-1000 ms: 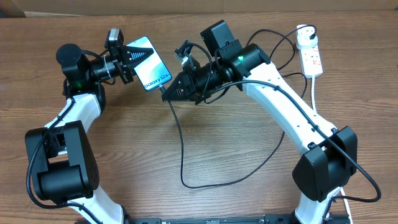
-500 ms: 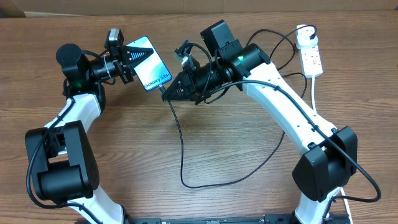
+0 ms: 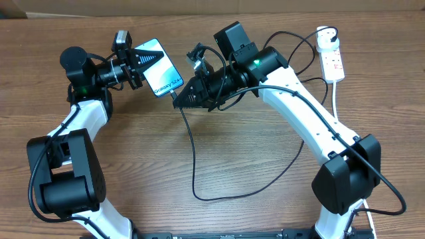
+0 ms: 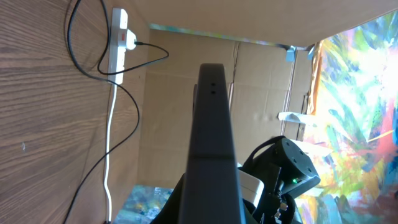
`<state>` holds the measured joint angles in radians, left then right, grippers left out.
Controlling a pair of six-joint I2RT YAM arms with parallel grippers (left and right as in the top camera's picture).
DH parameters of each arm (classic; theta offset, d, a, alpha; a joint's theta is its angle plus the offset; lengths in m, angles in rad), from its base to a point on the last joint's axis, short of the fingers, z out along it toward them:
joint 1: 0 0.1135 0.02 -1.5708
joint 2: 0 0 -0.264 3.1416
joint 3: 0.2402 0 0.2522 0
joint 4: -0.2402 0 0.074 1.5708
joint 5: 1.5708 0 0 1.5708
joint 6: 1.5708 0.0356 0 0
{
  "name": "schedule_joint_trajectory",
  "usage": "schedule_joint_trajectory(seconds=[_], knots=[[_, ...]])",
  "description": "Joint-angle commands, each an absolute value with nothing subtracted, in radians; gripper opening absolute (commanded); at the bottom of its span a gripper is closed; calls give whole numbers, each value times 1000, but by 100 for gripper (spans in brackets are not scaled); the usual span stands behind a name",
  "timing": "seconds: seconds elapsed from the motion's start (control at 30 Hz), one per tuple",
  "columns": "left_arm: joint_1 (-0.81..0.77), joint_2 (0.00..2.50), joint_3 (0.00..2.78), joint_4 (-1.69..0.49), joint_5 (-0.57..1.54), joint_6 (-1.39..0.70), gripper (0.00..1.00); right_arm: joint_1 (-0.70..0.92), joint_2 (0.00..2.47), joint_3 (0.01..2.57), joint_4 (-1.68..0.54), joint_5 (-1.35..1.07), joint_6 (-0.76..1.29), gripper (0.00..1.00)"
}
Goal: Plug charger to phone and switch on socket
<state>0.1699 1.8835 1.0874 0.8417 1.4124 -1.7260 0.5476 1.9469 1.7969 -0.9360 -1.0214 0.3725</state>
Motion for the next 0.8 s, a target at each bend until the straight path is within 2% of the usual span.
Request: schedule_joint_trajectory(seconds=[0.0,0.77], knots=[[163,1876,1110,850,1457,-1736,4,537,1979,1800,-929,-990,371,4],[163,1876,1110,850,1457,-1736,4,537,1979,1800,-933,-1000,371,4]])
